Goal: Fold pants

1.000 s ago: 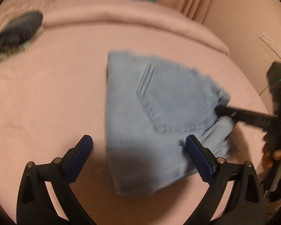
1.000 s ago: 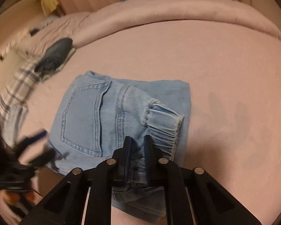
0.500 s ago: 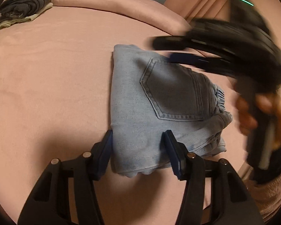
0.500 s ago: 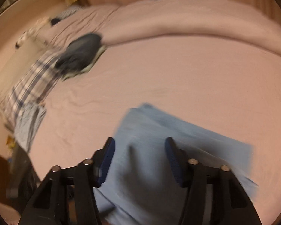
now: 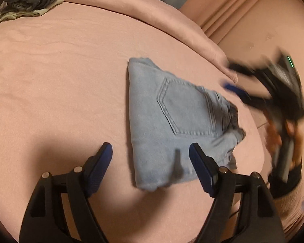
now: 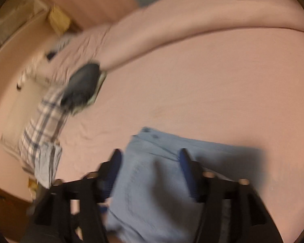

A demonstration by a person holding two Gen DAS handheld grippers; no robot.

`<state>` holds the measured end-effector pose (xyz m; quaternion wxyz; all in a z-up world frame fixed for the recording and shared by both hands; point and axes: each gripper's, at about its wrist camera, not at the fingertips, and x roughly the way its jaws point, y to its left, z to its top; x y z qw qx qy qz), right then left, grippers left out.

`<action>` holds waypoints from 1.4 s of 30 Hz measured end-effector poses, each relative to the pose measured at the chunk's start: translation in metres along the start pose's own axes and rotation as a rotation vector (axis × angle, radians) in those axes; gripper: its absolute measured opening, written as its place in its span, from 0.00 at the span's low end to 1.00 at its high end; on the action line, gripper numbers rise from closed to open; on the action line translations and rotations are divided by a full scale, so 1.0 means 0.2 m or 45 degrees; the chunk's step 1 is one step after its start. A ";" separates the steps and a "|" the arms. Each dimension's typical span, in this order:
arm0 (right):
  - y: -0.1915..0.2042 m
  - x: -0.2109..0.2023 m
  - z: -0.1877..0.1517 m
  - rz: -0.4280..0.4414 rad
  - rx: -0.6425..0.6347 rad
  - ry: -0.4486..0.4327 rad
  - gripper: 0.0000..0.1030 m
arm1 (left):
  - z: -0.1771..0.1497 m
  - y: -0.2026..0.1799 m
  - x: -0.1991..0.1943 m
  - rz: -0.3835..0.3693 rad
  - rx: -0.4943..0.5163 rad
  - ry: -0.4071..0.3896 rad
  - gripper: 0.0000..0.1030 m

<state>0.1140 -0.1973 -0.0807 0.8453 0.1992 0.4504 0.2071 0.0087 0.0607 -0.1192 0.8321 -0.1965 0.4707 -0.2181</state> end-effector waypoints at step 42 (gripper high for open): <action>-0.19 -0.09 -0.28 -0.233 -0.018 -0.022 0.50 | 0.26 -0.16 0.30 0.069 0.131 0.045 0.21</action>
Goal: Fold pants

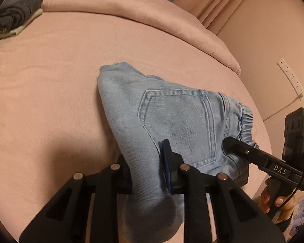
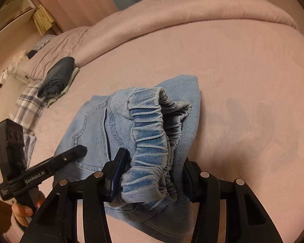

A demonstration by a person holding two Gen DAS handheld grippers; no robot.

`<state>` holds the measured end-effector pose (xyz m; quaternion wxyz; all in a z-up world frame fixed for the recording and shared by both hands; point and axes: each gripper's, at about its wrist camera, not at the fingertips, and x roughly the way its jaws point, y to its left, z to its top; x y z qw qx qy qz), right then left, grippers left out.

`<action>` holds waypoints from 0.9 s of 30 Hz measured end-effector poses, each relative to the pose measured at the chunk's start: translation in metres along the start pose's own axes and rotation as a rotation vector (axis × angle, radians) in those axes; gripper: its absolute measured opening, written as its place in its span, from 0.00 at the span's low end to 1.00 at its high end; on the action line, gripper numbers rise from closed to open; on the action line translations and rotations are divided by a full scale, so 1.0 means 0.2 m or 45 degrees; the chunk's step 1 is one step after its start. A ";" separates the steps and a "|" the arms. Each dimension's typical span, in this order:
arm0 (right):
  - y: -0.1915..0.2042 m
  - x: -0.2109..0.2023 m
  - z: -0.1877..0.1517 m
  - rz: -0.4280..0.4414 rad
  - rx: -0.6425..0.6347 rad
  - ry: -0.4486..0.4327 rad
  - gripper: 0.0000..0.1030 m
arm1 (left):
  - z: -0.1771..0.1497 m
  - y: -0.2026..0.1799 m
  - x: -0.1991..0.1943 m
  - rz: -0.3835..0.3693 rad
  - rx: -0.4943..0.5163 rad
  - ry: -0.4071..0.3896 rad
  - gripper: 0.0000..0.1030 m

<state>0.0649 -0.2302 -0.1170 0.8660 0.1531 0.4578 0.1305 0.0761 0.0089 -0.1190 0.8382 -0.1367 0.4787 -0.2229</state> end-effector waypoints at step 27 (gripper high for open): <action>0.33 0.20 0.50 0.068 -0.190 -0.210 0.50 | 0.56 0.29 -0.04 0.184 -0.038 -0.270 0.19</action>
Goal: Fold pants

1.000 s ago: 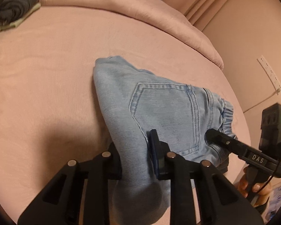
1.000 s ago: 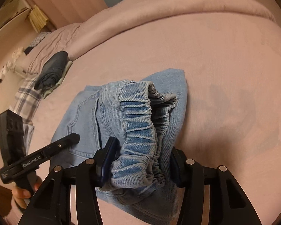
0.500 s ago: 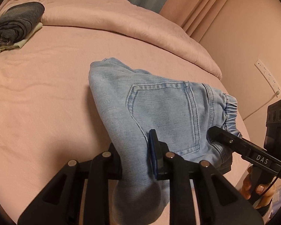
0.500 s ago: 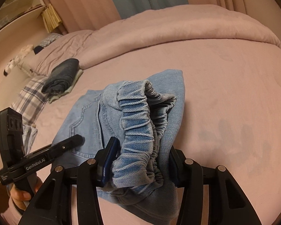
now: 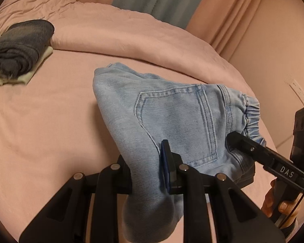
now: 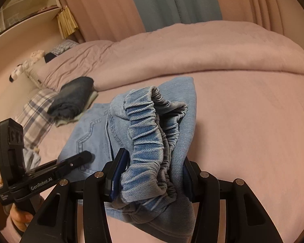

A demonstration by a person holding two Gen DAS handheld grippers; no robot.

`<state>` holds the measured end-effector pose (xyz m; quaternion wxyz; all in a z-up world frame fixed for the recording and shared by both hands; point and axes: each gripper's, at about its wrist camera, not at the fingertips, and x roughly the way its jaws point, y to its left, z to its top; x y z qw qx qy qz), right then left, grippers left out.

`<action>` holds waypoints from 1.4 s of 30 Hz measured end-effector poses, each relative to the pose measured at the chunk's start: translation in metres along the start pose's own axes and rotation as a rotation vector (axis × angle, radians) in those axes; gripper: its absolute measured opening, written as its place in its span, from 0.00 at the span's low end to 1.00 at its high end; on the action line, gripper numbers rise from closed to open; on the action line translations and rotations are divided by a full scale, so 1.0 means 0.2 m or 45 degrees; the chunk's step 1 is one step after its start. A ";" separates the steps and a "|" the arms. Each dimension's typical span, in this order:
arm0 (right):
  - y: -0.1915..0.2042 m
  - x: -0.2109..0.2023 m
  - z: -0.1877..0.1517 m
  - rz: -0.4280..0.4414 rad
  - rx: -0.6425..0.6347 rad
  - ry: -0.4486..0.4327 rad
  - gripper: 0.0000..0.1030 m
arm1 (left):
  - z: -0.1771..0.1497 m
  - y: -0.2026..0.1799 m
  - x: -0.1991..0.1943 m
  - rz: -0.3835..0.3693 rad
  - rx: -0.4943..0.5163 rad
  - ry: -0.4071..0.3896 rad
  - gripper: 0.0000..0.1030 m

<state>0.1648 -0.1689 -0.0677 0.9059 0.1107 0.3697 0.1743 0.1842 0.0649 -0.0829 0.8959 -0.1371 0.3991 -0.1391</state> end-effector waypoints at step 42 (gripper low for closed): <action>0.16 -0.57 0.03 -0.126 -0.092 -0.026 0.71 | 0.01 -0.32 -0.53 0.593 0.308 -0.052 0.99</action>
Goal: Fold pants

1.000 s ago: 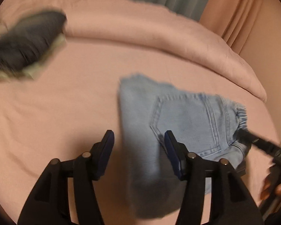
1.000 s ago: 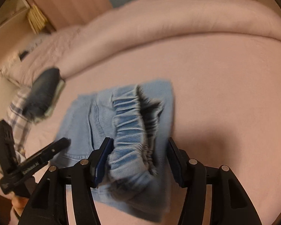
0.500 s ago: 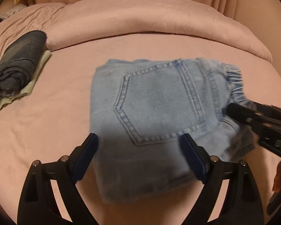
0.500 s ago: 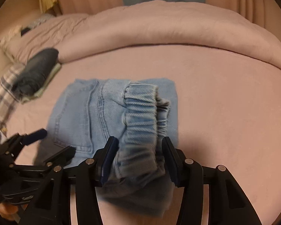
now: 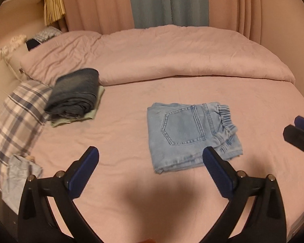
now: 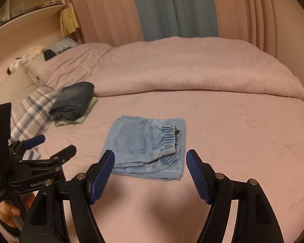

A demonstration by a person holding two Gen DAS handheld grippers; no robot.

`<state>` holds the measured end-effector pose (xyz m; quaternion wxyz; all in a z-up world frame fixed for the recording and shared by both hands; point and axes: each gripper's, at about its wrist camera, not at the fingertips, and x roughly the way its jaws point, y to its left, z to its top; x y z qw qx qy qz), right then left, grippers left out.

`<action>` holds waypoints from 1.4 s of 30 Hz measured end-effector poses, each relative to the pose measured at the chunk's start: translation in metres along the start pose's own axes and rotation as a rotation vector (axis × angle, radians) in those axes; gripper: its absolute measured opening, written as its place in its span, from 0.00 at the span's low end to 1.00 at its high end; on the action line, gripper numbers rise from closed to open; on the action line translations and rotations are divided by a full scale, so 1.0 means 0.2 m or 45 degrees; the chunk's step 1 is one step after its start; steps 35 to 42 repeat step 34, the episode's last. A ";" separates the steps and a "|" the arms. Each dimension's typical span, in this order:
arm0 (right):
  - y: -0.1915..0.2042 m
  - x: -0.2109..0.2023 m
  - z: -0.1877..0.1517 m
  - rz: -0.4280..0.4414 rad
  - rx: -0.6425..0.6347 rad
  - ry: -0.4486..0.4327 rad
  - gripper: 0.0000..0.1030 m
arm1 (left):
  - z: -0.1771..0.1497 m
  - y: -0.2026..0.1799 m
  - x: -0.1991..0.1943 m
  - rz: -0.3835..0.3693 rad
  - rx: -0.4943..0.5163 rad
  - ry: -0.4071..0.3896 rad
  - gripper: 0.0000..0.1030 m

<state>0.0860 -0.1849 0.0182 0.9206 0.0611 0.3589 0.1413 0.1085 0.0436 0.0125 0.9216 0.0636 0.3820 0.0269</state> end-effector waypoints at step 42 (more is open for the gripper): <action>0.11 -0.22 -0.12 -0.037 0.007 -0.029 0.72 | -0.08 -0.07 -0.27 -0.027 -0.003 0.021 0.99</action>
